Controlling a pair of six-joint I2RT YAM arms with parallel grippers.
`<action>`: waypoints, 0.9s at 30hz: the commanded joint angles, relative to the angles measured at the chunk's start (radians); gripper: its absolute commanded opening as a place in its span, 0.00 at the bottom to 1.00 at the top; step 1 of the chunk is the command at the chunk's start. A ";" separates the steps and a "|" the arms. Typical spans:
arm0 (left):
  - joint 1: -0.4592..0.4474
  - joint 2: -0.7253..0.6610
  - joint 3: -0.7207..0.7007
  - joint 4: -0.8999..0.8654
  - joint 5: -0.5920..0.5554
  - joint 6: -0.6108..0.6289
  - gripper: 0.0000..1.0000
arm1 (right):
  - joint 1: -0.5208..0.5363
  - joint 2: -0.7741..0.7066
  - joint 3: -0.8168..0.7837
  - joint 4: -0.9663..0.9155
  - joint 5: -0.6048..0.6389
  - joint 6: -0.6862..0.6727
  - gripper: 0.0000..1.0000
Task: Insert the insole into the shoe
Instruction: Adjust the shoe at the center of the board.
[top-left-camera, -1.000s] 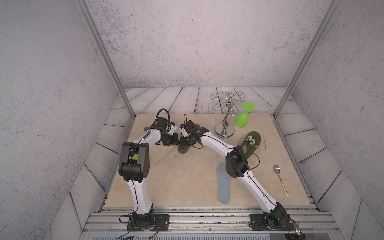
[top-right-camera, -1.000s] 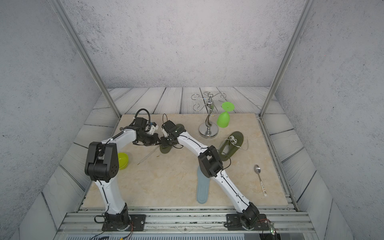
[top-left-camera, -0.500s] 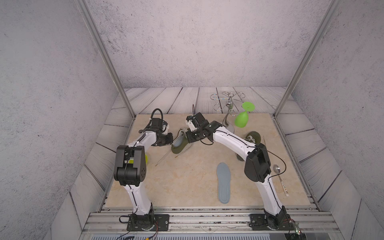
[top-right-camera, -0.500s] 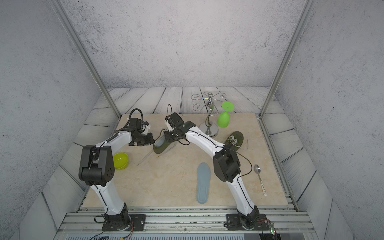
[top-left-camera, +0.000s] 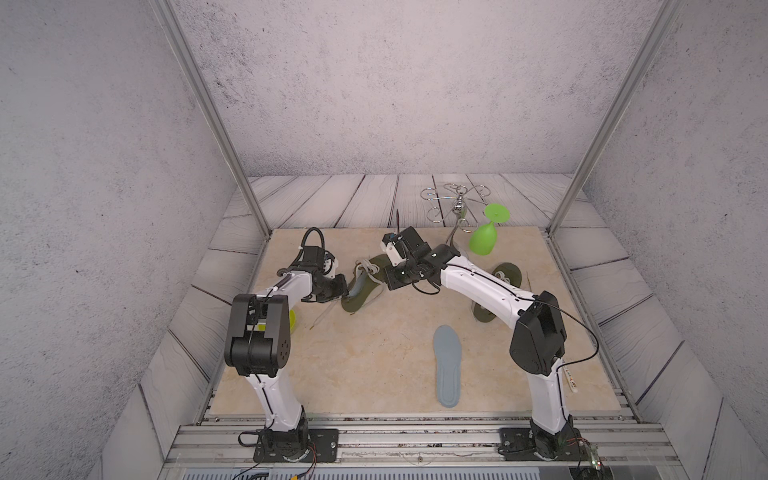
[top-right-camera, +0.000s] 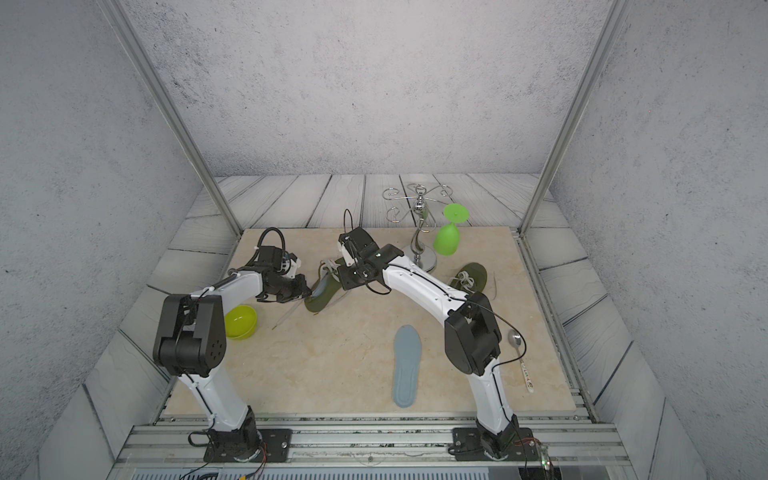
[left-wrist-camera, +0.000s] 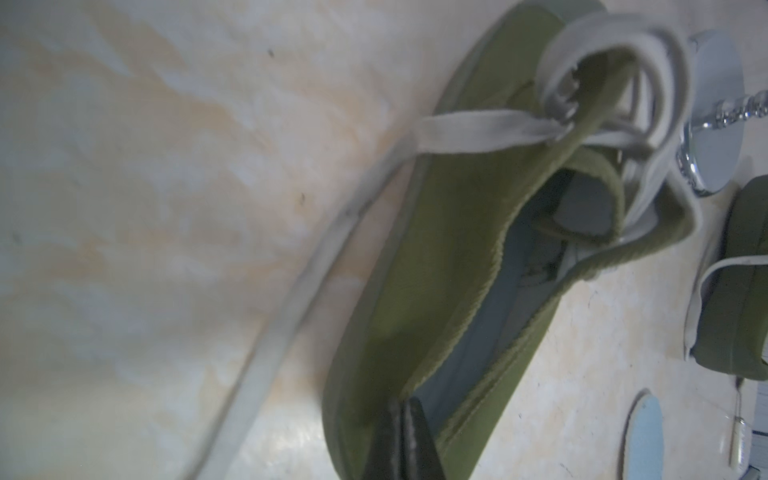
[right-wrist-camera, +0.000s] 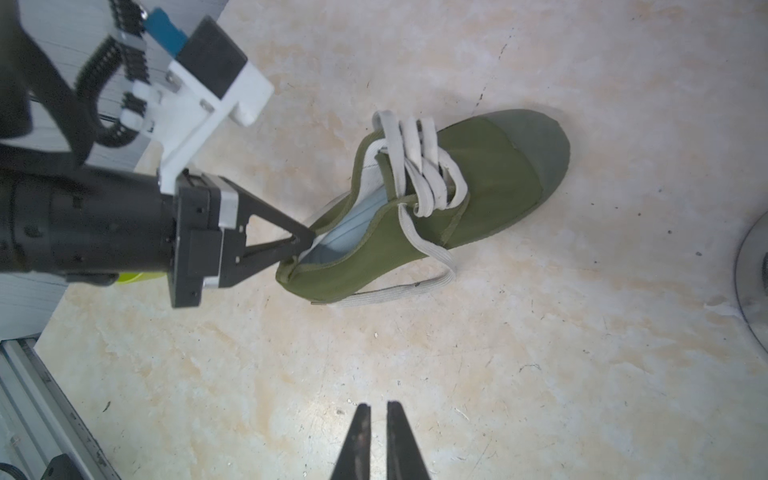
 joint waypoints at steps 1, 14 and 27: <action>-0.046 -0.052 -0.028 0.020 0.002 -0.049 0.00 | 0.004 -0.098 -0.026 -0.021 0.024 -0.002 0.14; -0.070 -0.161 0.092 -0.162 -0.185 0.024 0.26 | 0.000 -0.144 -0.085 -0.018 0.031 0.002 0.20; -0.161 0.034 0.332 -0.135 -0.164 0.017 0.00 | -0.022 -0.316 -0.283 0.005 0.069 0.016 0.22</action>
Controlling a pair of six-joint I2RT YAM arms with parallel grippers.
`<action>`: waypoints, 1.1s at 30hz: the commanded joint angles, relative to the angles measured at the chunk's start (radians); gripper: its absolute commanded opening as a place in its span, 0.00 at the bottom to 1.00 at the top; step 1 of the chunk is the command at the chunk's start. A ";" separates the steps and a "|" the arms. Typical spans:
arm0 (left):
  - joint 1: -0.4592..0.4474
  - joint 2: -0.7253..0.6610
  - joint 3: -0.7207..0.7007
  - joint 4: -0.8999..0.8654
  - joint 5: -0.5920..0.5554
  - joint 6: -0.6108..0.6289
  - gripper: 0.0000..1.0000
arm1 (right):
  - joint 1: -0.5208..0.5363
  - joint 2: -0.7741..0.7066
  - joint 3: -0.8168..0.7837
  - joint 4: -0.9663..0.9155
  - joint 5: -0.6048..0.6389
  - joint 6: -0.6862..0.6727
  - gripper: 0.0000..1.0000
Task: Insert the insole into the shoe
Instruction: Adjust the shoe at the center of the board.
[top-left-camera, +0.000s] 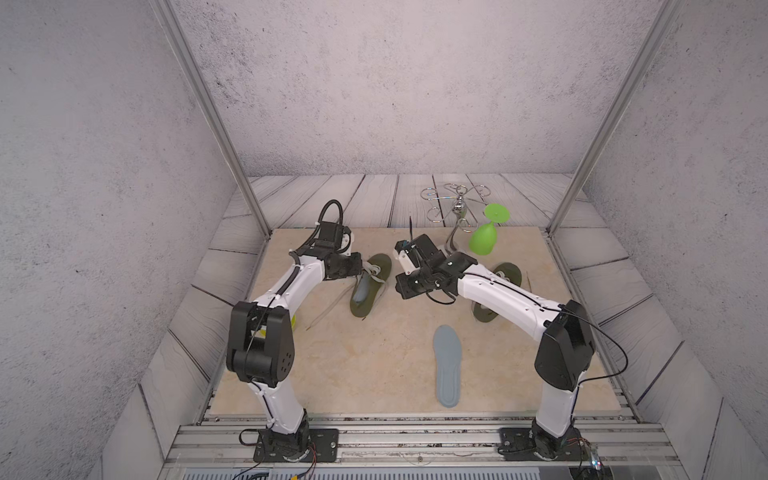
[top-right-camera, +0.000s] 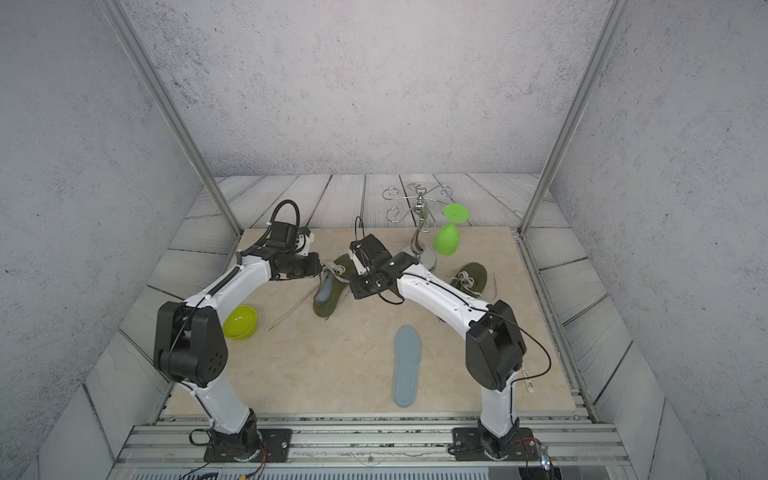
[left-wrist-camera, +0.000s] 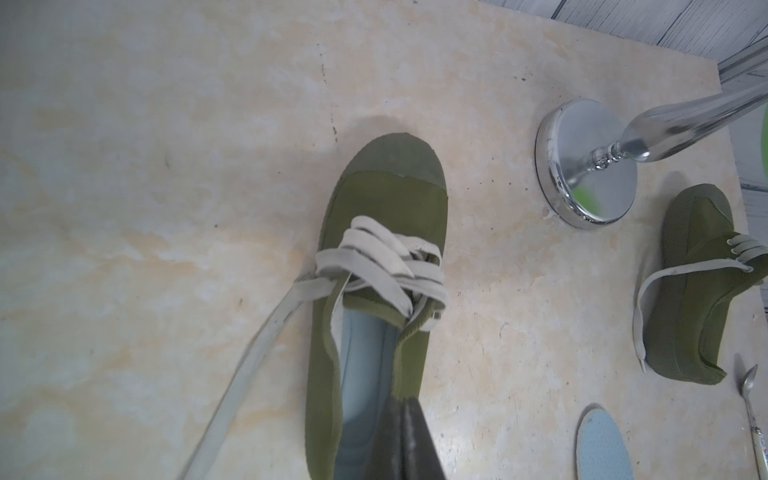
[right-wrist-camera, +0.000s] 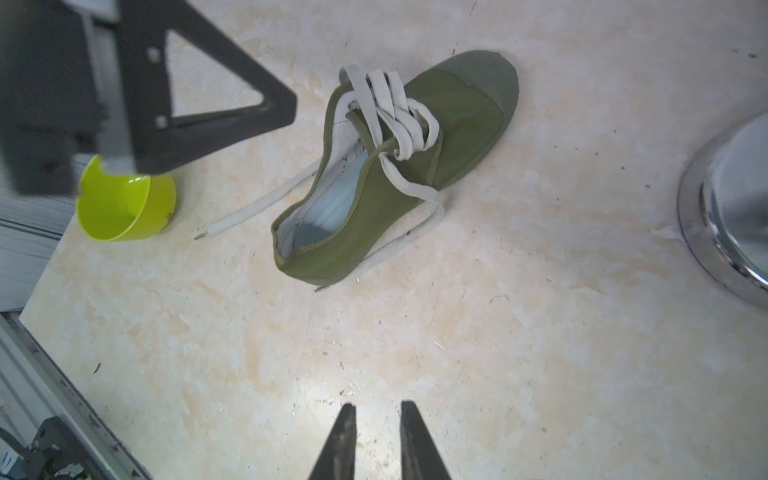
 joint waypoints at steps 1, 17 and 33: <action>-0.024 0.048 0.059 -0.007 -0.010 0.006 0.00 | -0.015 -0.119 -0.053 0.000 0.036 0.005 0.22; -0.038 0.197 0.134 -0.053 -0.078 0.033 0.00 | -0.077 -0.215 -0.133 -0.022 0.028 -0.014 0.23; -0.085 0.249 0.191 -0.078 -0.197 0.079 0.00 | -0.086 -0.230 -0.137 -0.037 0.020 -0.016 0.23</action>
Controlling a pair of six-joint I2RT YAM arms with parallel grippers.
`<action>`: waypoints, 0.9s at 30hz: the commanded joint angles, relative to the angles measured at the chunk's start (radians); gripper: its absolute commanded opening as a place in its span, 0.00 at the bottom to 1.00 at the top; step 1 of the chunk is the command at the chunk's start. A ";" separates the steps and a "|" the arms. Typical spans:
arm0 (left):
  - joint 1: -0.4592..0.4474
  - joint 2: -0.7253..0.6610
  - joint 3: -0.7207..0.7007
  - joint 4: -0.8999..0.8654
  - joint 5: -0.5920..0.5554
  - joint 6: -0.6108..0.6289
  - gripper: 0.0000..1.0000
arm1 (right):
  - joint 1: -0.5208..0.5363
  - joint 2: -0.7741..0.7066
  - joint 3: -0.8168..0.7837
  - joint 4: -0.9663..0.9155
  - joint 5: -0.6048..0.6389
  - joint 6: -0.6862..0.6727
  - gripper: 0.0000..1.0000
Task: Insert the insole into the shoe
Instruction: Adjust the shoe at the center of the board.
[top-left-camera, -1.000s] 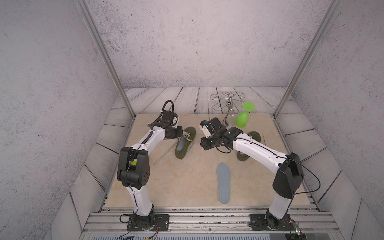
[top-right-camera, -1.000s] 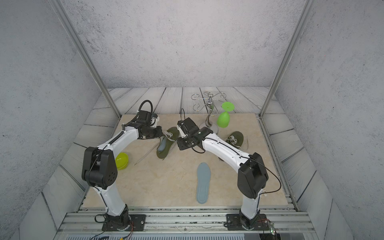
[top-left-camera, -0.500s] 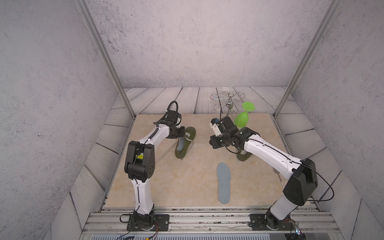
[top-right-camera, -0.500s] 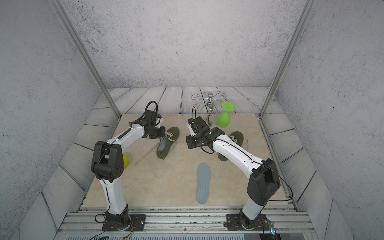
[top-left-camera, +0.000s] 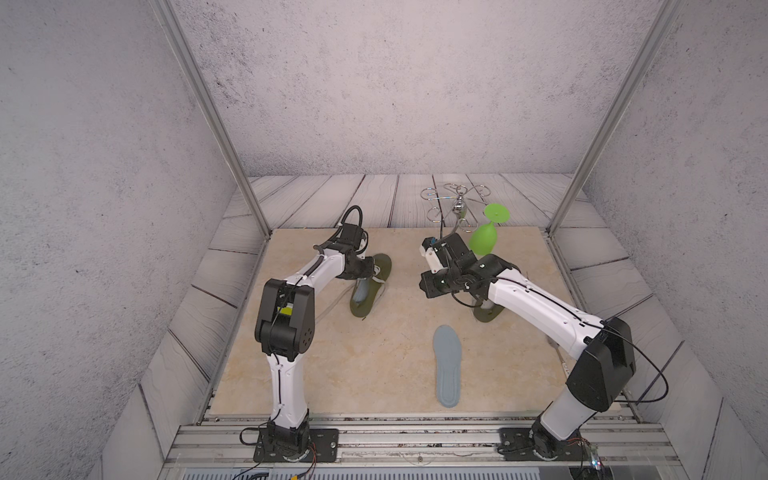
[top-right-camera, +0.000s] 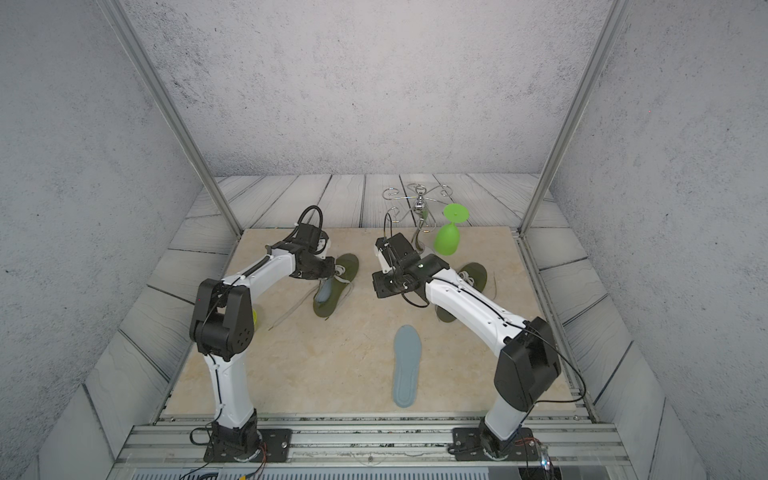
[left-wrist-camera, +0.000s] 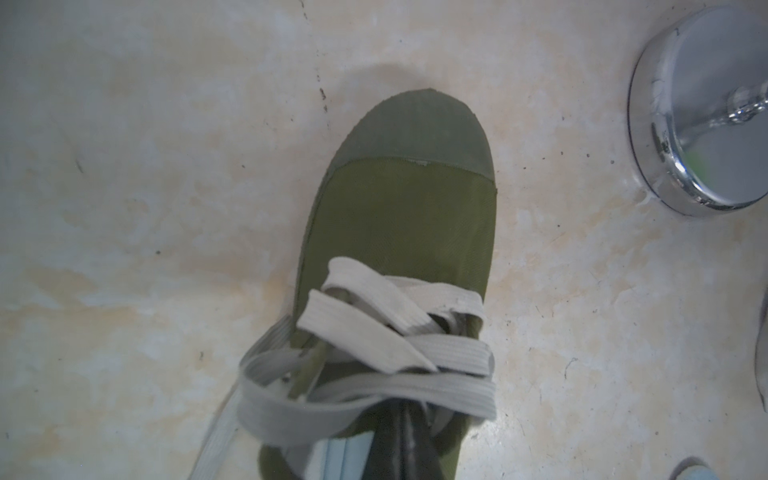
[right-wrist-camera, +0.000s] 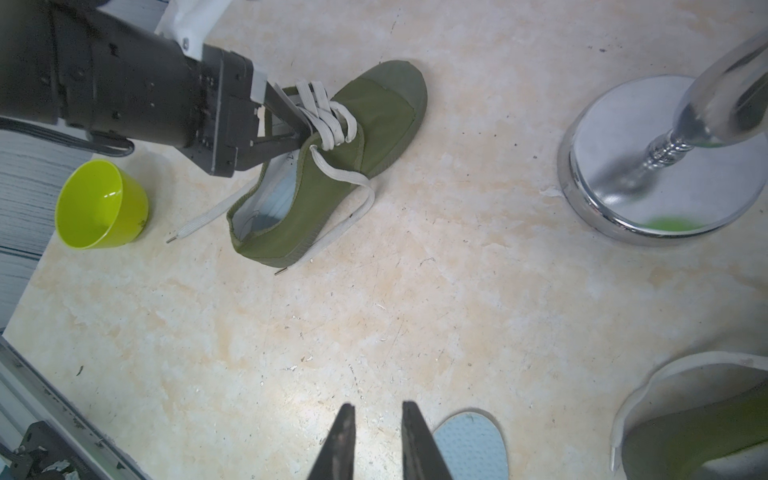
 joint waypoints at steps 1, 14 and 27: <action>-0.028 0.029 0.044 -0.035 -0.105 0.051 0.00 | -0.003 -0.062 0.001 -0.020 0.004 -0.007 0.23; -0.034 0.084 0.053 -0.046 -0.086 0.051 0.00 | -0.010 -0.062 -0.010 -0.023 -0.003 -0.013 0.23; -0.049 0.046 -0.062 -0.034 -0.099 0.035 0.00 | -0.010 -0.054 -0.007 -0.011 -0.028 -0.009 0.23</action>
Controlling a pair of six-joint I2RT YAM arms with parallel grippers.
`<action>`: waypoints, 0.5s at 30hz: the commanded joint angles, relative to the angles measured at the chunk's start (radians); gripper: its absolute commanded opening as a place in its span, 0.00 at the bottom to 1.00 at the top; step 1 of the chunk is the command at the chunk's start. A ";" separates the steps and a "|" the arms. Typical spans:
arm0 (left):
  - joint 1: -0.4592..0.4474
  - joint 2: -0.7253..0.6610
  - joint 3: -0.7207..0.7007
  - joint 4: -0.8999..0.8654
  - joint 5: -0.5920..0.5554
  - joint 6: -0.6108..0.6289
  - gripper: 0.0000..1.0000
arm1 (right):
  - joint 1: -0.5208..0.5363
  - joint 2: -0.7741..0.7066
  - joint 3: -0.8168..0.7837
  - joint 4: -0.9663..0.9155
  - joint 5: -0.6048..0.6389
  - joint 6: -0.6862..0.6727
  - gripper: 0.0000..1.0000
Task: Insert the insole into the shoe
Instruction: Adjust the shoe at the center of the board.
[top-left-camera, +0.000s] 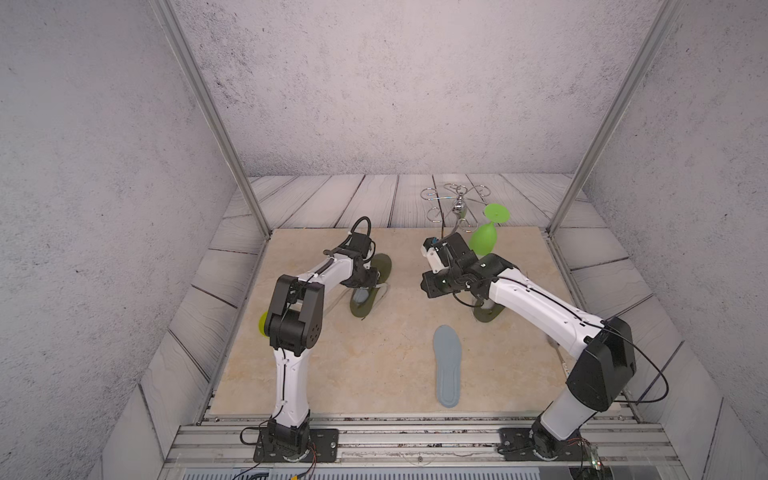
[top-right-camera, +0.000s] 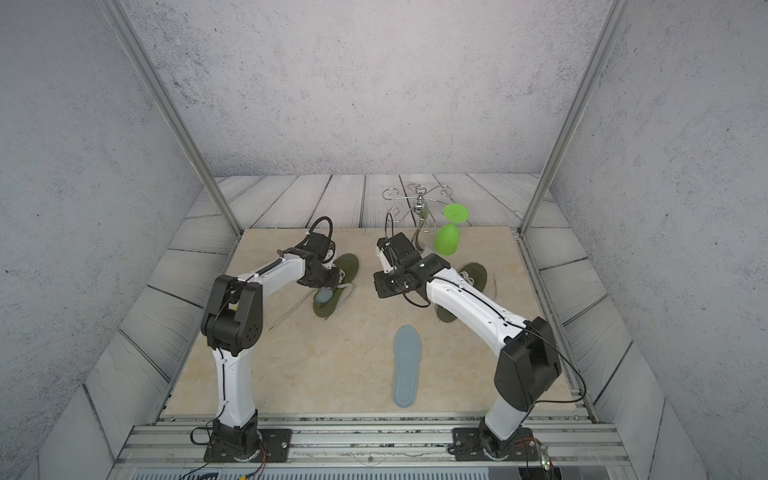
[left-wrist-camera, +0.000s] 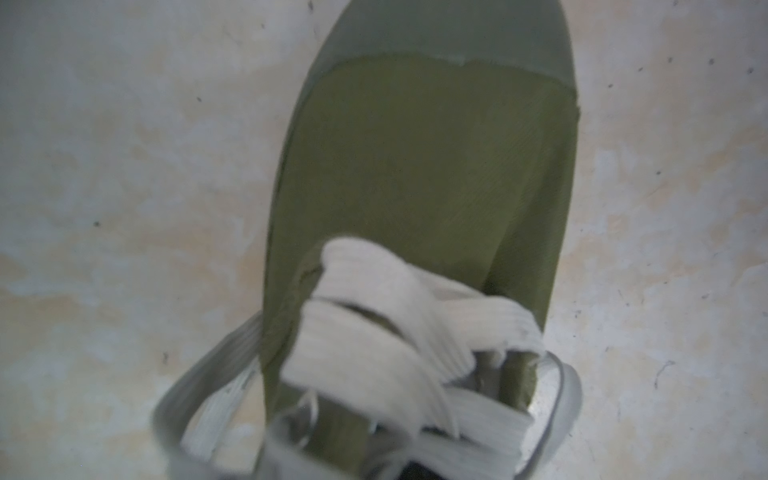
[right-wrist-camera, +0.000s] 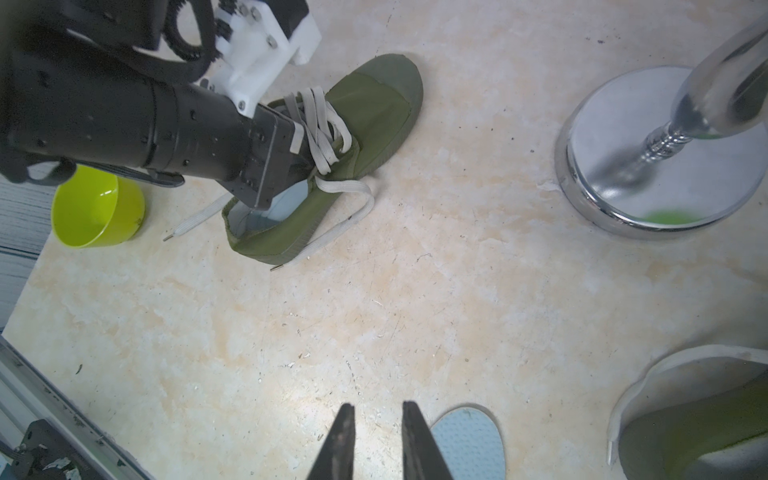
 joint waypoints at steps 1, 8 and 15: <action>-0.022 -0.031 -0.018 -0.041 -0.042 0.012 0.00 | -0.004 -0.050 -0.004 0.001 -0.024 -0.006 0.23; -0.049 -0.158 0.029 -0.115 -0.137 0.070 0.00 | -0.002 -0.010 0.003 0.016 -0.058 0.004 0.23; -0.024 -0.274 -0.022 -0.177 -0.167 0.085 0.04 | 0.035 0.139 0.080 0.029 -0.048 -0.102 0.25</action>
